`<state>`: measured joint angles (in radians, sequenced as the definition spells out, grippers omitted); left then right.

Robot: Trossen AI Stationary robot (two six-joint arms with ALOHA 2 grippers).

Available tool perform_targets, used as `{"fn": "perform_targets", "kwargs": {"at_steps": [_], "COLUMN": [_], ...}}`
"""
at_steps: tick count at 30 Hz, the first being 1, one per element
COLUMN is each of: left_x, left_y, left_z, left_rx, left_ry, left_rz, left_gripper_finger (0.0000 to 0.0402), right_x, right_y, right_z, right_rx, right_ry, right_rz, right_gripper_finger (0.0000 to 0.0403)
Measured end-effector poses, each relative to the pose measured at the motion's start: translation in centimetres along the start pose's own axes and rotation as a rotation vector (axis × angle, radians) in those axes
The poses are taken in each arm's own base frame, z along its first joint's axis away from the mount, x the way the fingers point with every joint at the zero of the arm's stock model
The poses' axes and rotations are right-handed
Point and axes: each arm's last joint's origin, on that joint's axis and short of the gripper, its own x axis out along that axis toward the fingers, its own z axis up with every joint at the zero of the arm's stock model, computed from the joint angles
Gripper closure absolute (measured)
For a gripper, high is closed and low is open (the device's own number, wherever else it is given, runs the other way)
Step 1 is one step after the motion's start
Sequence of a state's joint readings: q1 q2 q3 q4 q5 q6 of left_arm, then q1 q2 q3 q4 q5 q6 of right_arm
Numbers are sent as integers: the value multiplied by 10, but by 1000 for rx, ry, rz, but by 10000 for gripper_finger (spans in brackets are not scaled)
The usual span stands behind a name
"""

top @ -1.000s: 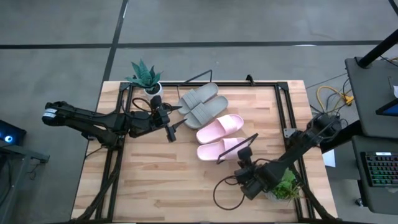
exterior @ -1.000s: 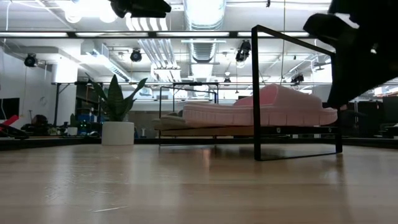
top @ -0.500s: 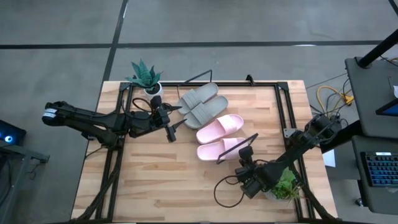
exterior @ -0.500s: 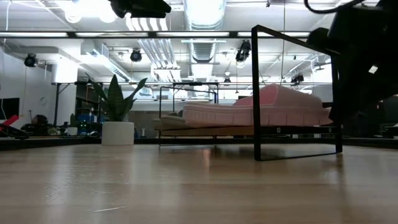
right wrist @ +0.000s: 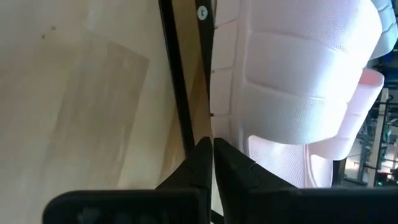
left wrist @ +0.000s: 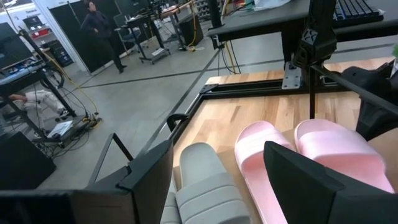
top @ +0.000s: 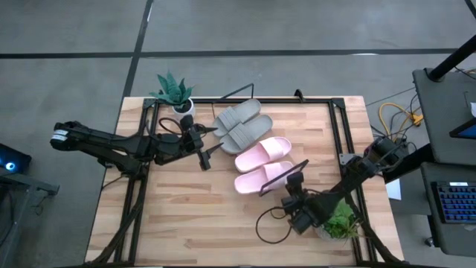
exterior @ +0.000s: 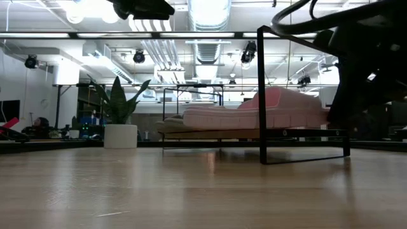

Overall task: Pick and place slides into the shelf
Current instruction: Put the pink slide on the shelf

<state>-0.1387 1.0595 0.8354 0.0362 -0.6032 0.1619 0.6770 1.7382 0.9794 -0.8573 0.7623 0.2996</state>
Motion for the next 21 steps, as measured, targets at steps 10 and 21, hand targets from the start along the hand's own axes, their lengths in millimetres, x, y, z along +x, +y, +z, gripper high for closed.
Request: {"fn": "perform_targets", "kwargs": {"at_steps": [10,21], "left_x": [1,1], "left_y": [-2,-2], "left_z": [-8,-7], "left_rx": [13,6], "left_ry": [20,11], "left_rz": [-4,-2], "left_gripper_finger": [166,166], "right_x": [11,7], "right_y": [-10,-13], "right_z": [-5,-6], "right_rx": [38,59], "right_ry": [72,87], "right_rz": [-20,5], "right_gripper_finger": [394,394]}}
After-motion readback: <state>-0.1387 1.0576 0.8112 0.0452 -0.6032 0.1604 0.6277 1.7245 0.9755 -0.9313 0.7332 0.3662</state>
